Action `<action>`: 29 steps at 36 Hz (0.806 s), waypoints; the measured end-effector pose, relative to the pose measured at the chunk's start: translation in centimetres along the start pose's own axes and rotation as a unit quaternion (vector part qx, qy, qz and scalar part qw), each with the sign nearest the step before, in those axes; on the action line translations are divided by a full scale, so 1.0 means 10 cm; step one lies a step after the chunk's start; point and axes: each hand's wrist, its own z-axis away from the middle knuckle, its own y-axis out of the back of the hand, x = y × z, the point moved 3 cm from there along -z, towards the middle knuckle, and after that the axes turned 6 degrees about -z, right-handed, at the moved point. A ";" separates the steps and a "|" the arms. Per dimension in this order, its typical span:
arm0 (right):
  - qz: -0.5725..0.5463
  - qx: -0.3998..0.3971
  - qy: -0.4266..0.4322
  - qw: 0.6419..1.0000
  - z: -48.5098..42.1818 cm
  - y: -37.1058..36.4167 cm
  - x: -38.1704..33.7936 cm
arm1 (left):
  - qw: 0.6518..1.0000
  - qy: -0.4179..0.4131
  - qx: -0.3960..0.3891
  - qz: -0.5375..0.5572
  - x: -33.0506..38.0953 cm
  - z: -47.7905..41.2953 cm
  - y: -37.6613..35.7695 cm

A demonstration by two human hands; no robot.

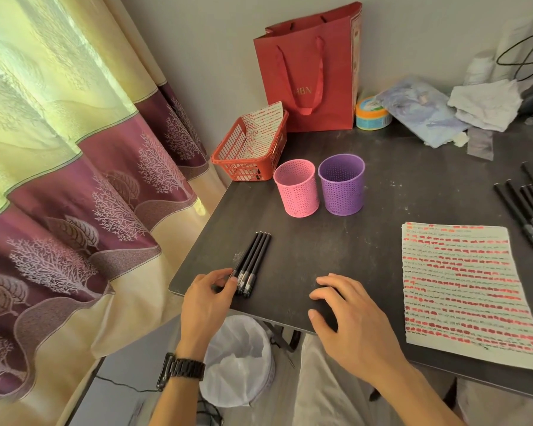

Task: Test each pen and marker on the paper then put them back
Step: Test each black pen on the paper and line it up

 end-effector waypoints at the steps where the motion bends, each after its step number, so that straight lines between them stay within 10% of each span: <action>1: -0.001 0.000 0.000 1.000 0.00 0.00 0.00 | 1.000 -0.001 0.000 -0.002 0.00 0.00 0.00; 29: 0.001 -0.005 0.013 1.000 -0.01 0.02 -0.03 | 1.000 -0.016 0.001 0.003 0.13 0.15 0.10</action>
